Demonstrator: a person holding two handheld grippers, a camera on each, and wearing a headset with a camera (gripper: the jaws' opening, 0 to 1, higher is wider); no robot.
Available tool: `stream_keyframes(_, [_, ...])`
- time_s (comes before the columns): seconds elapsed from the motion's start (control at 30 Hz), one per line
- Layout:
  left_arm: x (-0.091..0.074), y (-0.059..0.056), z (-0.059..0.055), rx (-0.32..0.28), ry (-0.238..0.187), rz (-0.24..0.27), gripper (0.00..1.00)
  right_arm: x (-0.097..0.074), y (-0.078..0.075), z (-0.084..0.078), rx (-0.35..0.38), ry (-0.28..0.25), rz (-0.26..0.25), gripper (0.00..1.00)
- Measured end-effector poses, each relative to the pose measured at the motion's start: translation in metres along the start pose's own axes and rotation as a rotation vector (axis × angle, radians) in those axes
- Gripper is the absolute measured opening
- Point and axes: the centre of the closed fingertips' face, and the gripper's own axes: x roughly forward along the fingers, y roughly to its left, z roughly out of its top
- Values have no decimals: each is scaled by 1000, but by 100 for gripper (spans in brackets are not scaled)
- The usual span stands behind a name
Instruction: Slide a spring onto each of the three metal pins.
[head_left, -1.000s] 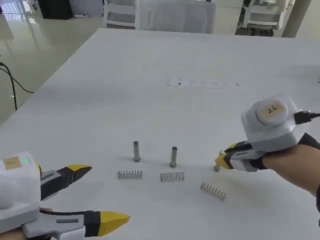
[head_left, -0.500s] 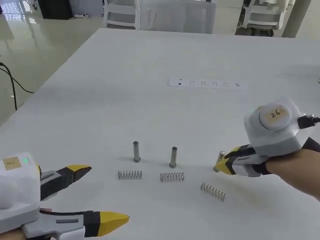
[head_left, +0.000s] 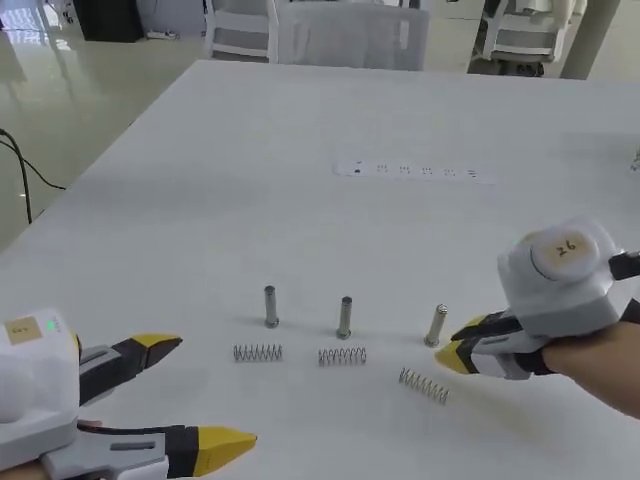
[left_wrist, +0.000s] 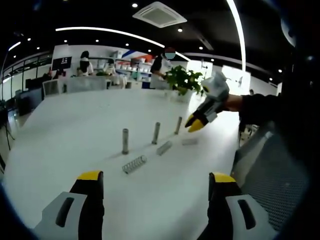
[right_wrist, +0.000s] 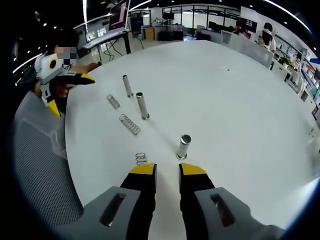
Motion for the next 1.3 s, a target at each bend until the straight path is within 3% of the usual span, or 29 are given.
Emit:
stream_keyframes(0.23, [0,0,0,1,-2,0,83,3,15,-7,-19,25,36,15])
stream_keyframes(0.6, [-1,0,0,-3,-5,1,82,7,28,-16,-36,59,70,13])
stream_keyframes(1.07, [0,0,-1,-6,-3,3,82,14,34,-31,-105,130,82,11])
stream_keyframes(1.3, [0,-1,-1,-5,-1,3,82,14,32,-31,-145,137,70,9])
